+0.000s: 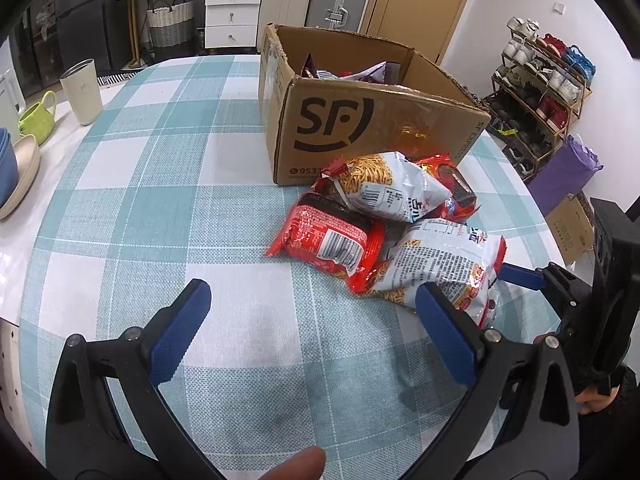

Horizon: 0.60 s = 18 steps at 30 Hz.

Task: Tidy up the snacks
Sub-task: 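Grasp the cream cracker pack with the right tool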

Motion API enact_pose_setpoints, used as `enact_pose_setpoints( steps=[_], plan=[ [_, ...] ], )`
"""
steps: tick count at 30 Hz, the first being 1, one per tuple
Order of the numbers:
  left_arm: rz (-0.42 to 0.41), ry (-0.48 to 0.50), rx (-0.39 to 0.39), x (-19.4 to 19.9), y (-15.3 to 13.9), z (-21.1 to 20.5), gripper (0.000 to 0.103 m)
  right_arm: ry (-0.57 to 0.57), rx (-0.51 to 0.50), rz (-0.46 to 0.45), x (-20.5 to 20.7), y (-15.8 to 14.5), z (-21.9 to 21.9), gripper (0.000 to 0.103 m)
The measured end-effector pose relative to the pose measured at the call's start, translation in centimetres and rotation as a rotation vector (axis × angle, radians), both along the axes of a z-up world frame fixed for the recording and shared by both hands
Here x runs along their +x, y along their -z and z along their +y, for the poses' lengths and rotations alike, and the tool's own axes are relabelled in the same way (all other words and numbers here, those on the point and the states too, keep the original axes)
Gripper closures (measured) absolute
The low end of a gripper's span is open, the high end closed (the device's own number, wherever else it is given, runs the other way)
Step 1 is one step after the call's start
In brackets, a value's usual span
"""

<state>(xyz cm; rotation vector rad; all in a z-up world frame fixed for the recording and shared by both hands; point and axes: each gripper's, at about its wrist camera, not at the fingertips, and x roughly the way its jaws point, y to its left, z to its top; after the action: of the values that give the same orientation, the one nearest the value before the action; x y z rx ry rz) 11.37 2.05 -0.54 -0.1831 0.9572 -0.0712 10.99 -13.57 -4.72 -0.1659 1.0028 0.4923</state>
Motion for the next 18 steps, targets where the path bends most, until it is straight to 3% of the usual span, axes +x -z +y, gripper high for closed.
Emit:
enact_pose_setpoints(
  steps=[3,11,18],
  plan=[
    [0.001,-0.002,-0.001,0.1,0.0,0.1,0.001,0.013,-0.036,-0.020,0.1,0.3,0.3,0.001],
    [0.005,-0.003,0.002,0.4,0.2,0.2,0.001,0.071,-0.019,-0.025,1.0,-0.1,-1.2,0.002],
    [0.006,0.000,0.005,0.5,0.3,0.1,0.001,0.029,0.005,-0.023,0.7,-0.3,-0.9,0.025]
  ],
)
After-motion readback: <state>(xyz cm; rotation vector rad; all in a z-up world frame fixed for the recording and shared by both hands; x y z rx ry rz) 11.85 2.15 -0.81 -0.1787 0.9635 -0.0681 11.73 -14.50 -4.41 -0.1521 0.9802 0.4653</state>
